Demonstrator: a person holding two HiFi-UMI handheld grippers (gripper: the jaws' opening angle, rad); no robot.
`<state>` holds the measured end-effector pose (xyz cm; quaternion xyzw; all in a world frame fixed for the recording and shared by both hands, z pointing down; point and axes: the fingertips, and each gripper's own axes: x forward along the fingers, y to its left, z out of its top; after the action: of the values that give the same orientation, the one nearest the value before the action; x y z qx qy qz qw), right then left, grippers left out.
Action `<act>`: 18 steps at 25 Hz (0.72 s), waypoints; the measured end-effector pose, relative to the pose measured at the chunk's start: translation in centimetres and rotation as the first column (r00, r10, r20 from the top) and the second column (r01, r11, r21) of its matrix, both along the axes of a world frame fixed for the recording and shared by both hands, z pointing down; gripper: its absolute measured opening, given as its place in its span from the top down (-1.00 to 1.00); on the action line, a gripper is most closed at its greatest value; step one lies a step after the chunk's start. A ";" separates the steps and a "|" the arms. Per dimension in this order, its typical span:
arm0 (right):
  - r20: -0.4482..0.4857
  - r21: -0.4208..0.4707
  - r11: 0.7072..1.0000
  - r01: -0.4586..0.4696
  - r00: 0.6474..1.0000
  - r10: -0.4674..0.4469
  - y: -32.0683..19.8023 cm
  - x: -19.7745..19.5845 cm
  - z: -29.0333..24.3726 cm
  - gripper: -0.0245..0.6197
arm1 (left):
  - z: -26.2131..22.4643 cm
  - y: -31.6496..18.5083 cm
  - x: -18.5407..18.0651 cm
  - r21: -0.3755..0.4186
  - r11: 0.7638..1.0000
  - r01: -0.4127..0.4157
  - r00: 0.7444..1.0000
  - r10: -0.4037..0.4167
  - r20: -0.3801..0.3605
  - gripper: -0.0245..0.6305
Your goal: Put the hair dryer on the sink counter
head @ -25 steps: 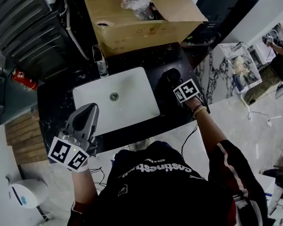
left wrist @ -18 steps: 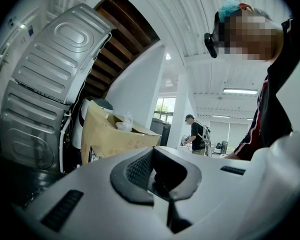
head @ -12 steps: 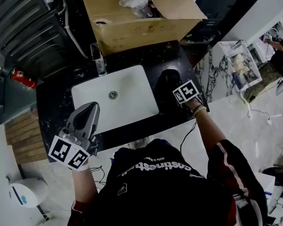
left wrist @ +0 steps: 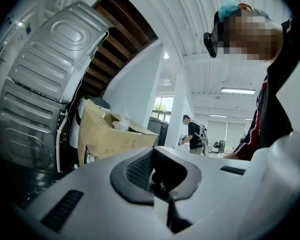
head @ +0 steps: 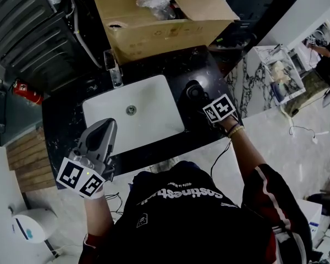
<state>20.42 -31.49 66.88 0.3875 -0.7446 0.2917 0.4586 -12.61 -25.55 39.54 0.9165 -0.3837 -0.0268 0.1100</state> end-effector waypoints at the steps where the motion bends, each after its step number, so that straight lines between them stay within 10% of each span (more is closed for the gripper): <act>1: -0.004 0.006 1.000 0.005 1.000 -0.005 0.1 -0.1 -0.1 0.26 | -0.1 0.0 0.0 0.000 1.000 0.000 1.000 0.000 0.000 0.88; 18: -0.137 0.052 0.992 0.113 0.985 -0.105 1.6 -2.3 0.0 0.22 | 0.3 0.3 0.2 -0.008 1.000 -0.006 1.000 0.006 0.001 0.88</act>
<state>18.09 -29.94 66.93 0.3784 -0.7405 0.2174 0.5110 -12.37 -25.22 39.81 0.9172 -0.3811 -0.0243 0.1137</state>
